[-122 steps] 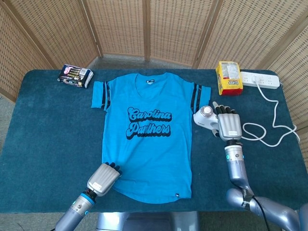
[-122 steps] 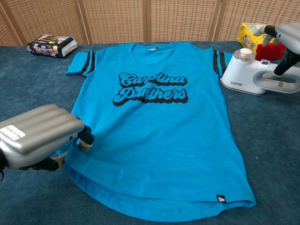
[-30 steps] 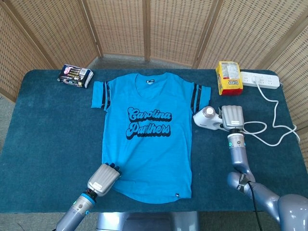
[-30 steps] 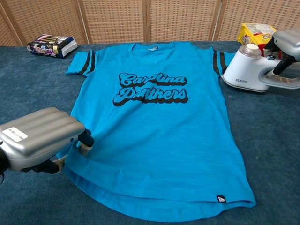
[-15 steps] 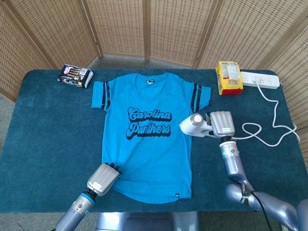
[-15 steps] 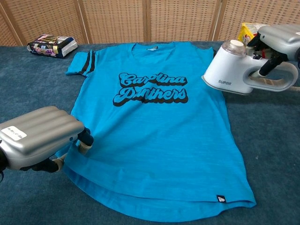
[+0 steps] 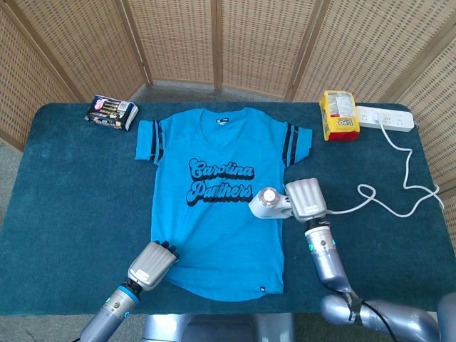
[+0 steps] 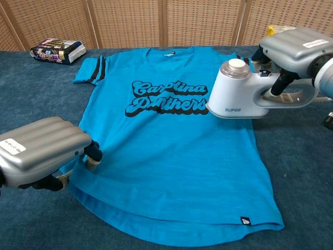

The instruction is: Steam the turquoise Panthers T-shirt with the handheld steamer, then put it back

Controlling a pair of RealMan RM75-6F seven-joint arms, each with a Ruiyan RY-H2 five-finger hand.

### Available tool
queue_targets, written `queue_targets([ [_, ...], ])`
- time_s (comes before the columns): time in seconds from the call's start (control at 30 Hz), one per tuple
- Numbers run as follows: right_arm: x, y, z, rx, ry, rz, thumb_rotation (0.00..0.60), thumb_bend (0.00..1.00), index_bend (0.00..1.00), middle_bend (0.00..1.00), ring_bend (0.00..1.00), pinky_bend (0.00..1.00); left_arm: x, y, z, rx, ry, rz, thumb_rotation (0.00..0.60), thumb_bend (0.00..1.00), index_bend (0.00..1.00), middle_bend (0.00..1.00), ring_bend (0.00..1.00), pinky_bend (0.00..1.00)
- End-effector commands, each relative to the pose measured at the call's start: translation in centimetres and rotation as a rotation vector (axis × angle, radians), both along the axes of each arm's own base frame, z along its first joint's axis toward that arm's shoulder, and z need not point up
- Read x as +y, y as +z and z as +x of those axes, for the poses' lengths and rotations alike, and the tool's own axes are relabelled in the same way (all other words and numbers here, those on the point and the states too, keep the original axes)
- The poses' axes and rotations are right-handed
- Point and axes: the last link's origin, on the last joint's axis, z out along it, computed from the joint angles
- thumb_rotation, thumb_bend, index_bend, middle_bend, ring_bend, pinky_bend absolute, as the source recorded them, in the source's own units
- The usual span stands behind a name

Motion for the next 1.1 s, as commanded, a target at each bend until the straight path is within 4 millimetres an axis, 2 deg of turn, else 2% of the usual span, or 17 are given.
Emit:
queue_targets([
  [0.03,0.7,-1.2,0.8,0.013,0.009,0.012,0.600,0.29,0.78,0.78,0.81,0.74,0.0,0.0,-0.1,-0.001,0.003,-0.005,0.599,0.48,0.66,0.51,0.45,0.58],
  [0.33,1.1,-3.4,1.5,0.021,0.005,0.037,0.600,0.29,0.78,0.78,0.81,0.74,0.1,0.0,-0.1,0.000,0.002,-0.010,0.600,0.48,0.66,0.51,0.45,0.58],
  [0.77,1.0,-5.0,2.0,0.017,-0.004,0.047,0.600,0.28,0.78,0.78,0.81,0.74,0.0,0.2,-0.5,-0.006,0.014,-0.011,0.599,0.48,0.66,0.51,0.45,0.58],
  [1.1,1.4,-6.5,3.4,-0.020,-0.006,0.071,0.600,0.28,0.78,0.78,0.81,0.74,-0.2,0.0,-0.6,-0.006,0.011,-0.017,0.599,0.48,0.66,0.51,0.45,0.58],
])
